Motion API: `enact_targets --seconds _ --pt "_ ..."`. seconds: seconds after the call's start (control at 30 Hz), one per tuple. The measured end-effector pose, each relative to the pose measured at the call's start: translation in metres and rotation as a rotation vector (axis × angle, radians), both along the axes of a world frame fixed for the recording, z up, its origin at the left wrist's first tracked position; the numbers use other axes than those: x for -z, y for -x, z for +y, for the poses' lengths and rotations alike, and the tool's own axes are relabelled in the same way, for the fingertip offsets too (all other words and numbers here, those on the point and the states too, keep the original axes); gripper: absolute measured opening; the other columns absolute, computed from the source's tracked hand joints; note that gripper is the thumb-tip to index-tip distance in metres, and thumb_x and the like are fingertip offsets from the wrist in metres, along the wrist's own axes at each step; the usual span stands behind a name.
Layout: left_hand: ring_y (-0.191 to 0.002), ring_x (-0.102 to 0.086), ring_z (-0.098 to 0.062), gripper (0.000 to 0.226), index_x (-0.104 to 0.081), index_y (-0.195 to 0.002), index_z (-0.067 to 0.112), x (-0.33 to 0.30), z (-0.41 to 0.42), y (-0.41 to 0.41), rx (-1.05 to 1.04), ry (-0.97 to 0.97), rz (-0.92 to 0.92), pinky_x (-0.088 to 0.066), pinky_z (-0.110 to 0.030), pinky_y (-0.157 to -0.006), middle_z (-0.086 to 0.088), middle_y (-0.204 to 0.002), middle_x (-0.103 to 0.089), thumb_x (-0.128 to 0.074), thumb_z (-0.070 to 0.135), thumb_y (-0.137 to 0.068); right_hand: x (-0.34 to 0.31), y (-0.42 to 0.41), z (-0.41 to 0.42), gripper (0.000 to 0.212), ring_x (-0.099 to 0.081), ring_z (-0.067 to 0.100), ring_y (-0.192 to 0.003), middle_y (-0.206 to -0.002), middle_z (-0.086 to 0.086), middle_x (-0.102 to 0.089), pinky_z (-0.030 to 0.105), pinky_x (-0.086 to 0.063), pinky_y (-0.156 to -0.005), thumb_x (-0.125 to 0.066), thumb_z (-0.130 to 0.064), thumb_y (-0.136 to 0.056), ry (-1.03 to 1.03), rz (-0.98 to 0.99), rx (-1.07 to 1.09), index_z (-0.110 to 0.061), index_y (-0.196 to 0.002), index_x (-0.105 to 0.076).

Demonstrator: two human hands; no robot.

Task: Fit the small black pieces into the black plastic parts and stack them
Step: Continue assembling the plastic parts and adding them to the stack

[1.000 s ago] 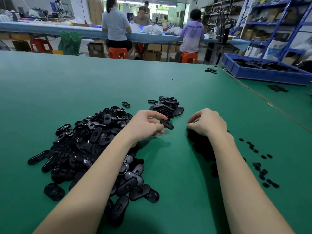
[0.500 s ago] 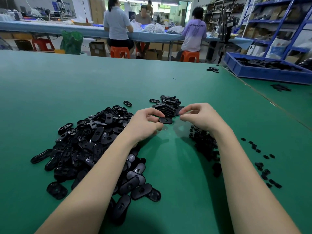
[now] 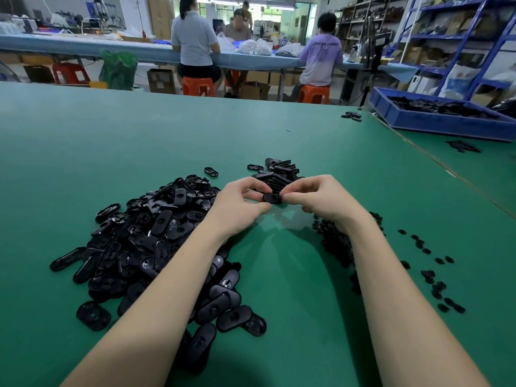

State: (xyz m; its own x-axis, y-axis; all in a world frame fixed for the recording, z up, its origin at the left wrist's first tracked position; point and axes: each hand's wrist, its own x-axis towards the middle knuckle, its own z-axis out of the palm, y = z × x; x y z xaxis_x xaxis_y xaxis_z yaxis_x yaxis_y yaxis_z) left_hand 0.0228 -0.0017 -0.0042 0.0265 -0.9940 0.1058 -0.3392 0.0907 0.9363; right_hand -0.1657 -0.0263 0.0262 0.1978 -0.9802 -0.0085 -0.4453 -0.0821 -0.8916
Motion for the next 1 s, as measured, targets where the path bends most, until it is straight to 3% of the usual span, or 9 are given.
enact_targets --seconds 0.1,0.23,0.33,0.4,0.5,0.63,0.83,0.93,1.0 --pt "-0.063 -0.061 -0.008 0.023 -0.070 -0.089 0.033 0.001 0.000 -0.001 0.014 0.013 -0.001 -0.053 -0.032 -0.072 0.009 -0.079 -0.076 -0.074 0.013 -0.079 0.003 -0.001 -0.002 0.009 -0.047 0.001 -0.051 -0.079 0.003 -0.069 0.010 -0.036 -0.049 -0.077 -0.009 -0.086 -0.011 -0.028 0.006 -0.015 -0.092 -0.080" --pt "-0.059 -0.060 -0.006 0.024 -0.070 -0.092 0.031 0.002 0.001 -0.001 0.022 0.012 -0.011 -0.048 -0.027 -0.068 0.007 -0.080 -0.076 -0.073 0.010 -0.081 0.006 -0.003 -0.003 0.011 -0.043 -0.002 -0.043 -0.068 -0.007 -0.067 0.010 -0.032 -0.044 -0.077 -0.011 -0.087 -0.007 -0.014 0.007 -0.022 -0.084 -0.080" --pt "-0.067 -0.065 -0.009 0.022 -0.070 -0.093 0.028 0.002 0.002 0.002 0.014 0.036 -0.050 -0.053 -0.026 -0.073 0.006 -0.083 -0.076 -0.073 0.009 -0.082 0.007 -0.004 -0.003 0.011 -0.040 0.000 -0.041 -0.059 -0.010 -0.063 0.012 -0.031 -0.044 -0.078 -0.012 -0.087 -0.013 -0.018 0.006 -0.022 -0.085 -0.080" --pt "-0.075 -0.069 -0.008 0.021 -0.071 -0.094 0.028 0.001 0.004 0.003 0.000 0.076 -0.118 -0.052 -0.015 -0.077 0.008 -0.085 -0.076 -0.073 0.011 -0.083 0.007 -0.005 -0.003 0.009 -0.040 -0.001 -0.041 -0.055 -0.012 -0.061 0.011 -0.032 -0.044 -0.078 -0.013 -0.086 -0.019 0.003 -0.006 -0.022 -0.087 -0.080" --pt "-0.081 -0.068 0.003 0.021 -0.072 -0.098 0.028 -0.001 0.007 0.006 -0.011 0.140 -0.239 -0.040 0.002 -0.069 0.012 -0.087 -0.075 -0.073 0.013 -0.083 0.008 -0.005 -0.005 0.007 -0.044 -0.002 -0.039 -0.052 -0.016 -0.059 0.009 -0.031 -0.042 -0.082 -0.016 -0.084 -0.029 0.007 0.005 -0.020 -0.088 -0.079" --pt "-0.080 -0.064 0.010 0.022 -0.072 -0.100 0.027 -0.003 0.009 0.007 -0.014 0.173 -0.293 -0.036 0.002 -0.067 0.013 -0.088 -0.075 -0.072 0.012 -0.084 0.009 -0.005 -0.006 0.006 -0.044 -0.003 -0.041 -0.064 -0.007 -0.063 0.009 -0.032 -0.043 -0.082 -0.015 -0.083 -0.028 0.028 0.016 -0.018 -0.087 -0.079" --pt "-0.061 -0.055 0.016 0.024 -0.072 -0.100 0.030 -0.004 0.010 0.008 0.003 0.194 -0.318 -0.036 0.001 -0.065 0.012 -0.087 -0.074 -0.070 0.011 -0.086 0.009 -0.004 -0.007 0.017 -0.043 -0.002 -0.040 -0.073 0.000 -0.065 0.010 -0.033 -0.044 -0.085 -0.017 -0.080 -0.034 0.033 0.040 -0.019 -0.093 -0.073" --pt "-0.061 -0.055 0.016 0.024 -0.070 -0.100 0.032 -0.003 0.010 0.007 0.005 0.198 -0.301 -0.037 0.000 -0.065 0.011 -0.089 -0.074 -0.069 0.012 -0.087 0.009 -0.006 -0.007 0.017 -0.044 -0.003 -0.039 -0.070 -0.002 -0.065 0.010 -0.033 -0.043 -0.085 -0.016 -0.080 -0.019 0.022 0.053 -0.019 -0.092 -0.074" --pt "-0.057 -0.055 0.015 0.023 -0.068 -0.100 0.031 -0.003 0.010 0.006 0.005 0.200 -0.280 -0.038 -0.001 -0.063 0.011 -0.090 -0.074 -0.068 0.012 -0.088 0.009 -0.007 -0.007 0.015 -0.053 -0.002 -0.049 -0.072 -0.004 -0.070 0.013 -0.037 -0.050 -0.086 -0.018 -0.080 -0.017 -0.001 0.052 -0.023 -0.089 -0.074"
